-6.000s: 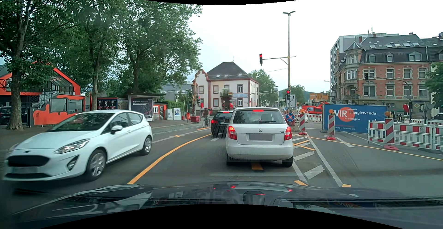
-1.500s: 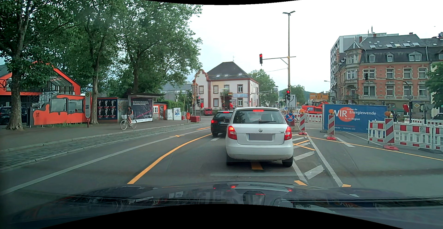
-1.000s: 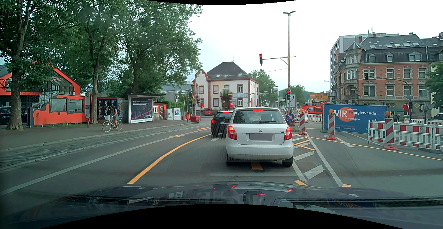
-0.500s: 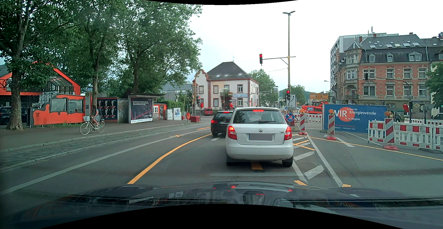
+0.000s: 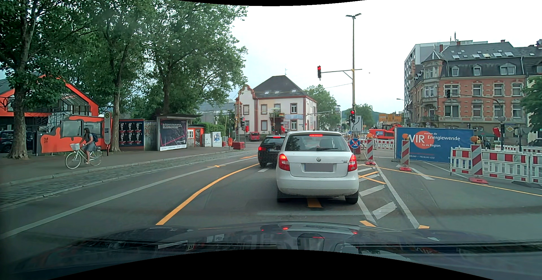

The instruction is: Follow the waypoints while adhering to traffic rules and regulations

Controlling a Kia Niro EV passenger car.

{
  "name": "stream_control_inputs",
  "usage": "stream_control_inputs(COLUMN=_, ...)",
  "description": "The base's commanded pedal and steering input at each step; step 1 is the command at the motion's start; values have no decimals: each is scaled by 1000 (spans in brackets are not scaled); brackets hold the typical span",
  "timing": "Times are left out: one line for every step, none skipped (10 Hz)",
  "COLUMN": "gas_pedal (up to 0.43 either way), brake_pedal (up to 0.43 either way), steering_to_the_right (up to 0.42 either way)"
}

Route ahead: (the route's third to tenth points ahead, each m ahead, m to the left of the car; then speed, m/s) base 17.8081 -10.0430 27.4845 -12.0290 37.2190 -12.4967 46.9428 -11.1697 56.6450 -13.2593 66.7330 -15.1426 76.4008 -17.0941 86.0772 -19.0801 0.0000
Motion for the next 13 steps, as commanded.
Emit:
stream_control_inputs(gas_pedal=0, brake_pedal=250, steering_to_the_right=-10)
stream_control_inputs(gas_pedal=0, brake_pedal=256, steering_to_the_right=-10)
stream_control_inputs(gas_pedal=0, brake_pedal=250, steering_to_the_right=-10)
stream_control_inputs(gas_pedal=0, brake_pedal=250, steering_to_the_right=-10)
stream_control_inputs(gas_pedal=0, brake_pedal=250, steering_to_the_right=-10)
stream_control_inputs(gas_pedal=0, brake_pedal=250, steering_to_the_right=-10)
stream_control_inputs(gas_pedal=0, brake_pedal=250, steering_to_the_right=-10)
stream_control_inputs(gas_pedal=0, brake_pedal=250, steering_to_the_right=-10)
stream_control_inputs(gas_pedal=0, brake_pedal=250, steering_to_the_right=-10)
stream_control_inputs(gas_pedal=0, brake_pedal=250, steering_to_the_right=-10)
stream_control_inputs(gas_pedal=0, brake_pedal=250, steering_to_the_right=-10)
stream_control_inputs(gas_pedal=0, brake_pedal=250, steering_to_the_right=-10)
stream_control_inputs(gas_pedal=0, brake_pedal=250, steering_to_the_right=-10)
